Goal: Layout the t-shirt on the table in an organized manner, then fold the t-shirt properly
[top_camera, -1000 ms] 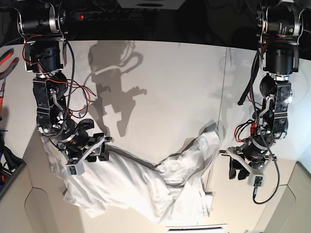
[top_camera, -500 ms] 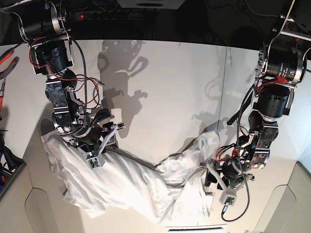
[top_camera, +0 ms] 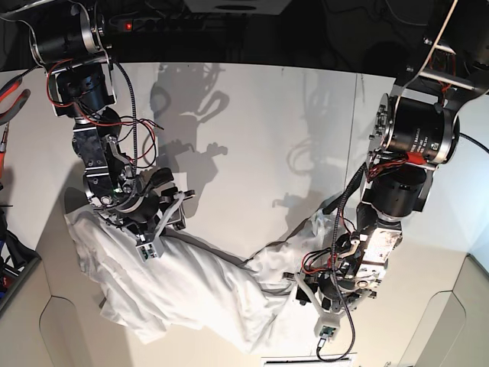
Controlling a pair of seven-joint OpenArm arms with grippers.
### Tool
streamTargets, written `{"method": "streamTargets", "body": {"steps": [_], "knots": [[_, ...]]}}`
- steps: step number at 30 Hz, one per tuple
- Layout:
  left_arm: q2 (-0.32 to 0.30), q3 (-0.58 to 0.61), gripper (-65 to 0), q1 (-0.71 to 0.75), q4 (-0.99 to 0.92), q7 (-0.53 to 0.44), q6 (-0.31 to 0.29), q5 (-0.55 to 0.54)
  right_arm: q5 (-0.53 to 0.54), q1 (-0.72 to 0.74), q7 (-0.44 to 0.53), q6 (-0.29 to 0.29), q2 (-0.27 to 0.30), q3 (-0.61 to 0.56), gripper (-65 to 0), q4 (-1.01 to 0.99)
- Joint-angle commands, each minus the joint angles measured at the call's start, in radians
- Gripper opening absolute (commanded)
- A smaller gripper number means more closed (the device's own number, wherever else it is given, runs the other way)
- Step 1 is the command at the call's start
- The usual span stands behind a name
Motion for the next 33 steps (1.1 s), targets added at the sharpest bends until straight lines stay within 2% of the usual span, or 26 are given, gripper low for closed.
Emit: {"method": "streamTargets", "body": {"steps": [1,7,8,10,12,13,16,18,20,25,27,29,31,33], "knots": [[-0.003,-0.002,-32.0,-0.046,-0.001,-0.027,0.012,-0.002,0.005,0.027,0.021,0.0,0.002,0.002,-40.4,0.014],[-0.002,-0.002,-32.2,-0.045,-0.071,-0.03,0.014,0.009,0.005,0.027,0.035,0.0,0.002,0.002,-40.4,0.014],[-0.001,-0.002,-33.9,-0.043,-0.077,-0.03,0.01,0.009,0.005,0.027,0.035,0.0,0.002,0.002,-40.4,0.014],[-0.002,-0.002,-46.6,-0.04,-0.078,-0.03,-0.024,0.008,0.005,0.027,0.035,0.0,0.002,0.002,-40.4,0.014],[-0.002,-0.002,-61.2,-0.034,-0.078,-0.029,-0.029,-0.019,0.005,0.027,0.035,0.0,0.002,0.002,-40.4,0.014],[-0.002,-0.002,-65.0,-0.032,-0.078,-0.026,-0.03,-0.033,0.005,0.027,0.035,0.0,0.002,0.002,-40.4,0.014],[-0.005,-0.002,-65.0,-0.032,-0.069,-0.026,-0.045,-0.044,0.005,0.027,0.035,0.0,0.002,0.002,-40.4,0.014],[-0.024,-0.002,-65.0,-0.031,-0.039,-0.025,-0.113,-0.05,0.004,0.027,0.035,0.0,0.002,0.002,-40.4,0.014],[-0.048,-0.003,-65.0,-0.029,0.004,0.0,-0.196,-0.1,0.004,0.027,0.035,0.0,0.002,0.002,-40.4,0.014],[-0.103,-0.003,-65.0,0.022,0.184,0.128,-0.416,-0.297,-0.023,0.027,0.035,0.0,0.005,0.002,-40.4,0.014],[-0.124,-0.003,-65.0,0.063,0.275,0.184,-0.466,-0.335,-0.022,0.027,0.035,0.0,0.008,0.002,-40.4,0.014],[-0.135,-0.003,-65.0,0.108,0.356,0.199,-0.447,-0.334,-0.022,0.027,0.035,0.0,0.011,0.002,-40.4,0.014],[-0.138,-0.003,-65.0,0.135,0.389,0.181,-0.358,-0.293,-0.021,0.027,0.035,0.0,0.01,0.002,-40.4,0.014],[-0.132,-0.002,-65.0,0.141,0.388,0.142,-0.3,-0.21,-0.02,0.027,0.035,0.0,0.007,0.002,-40.4,0.014]]}}
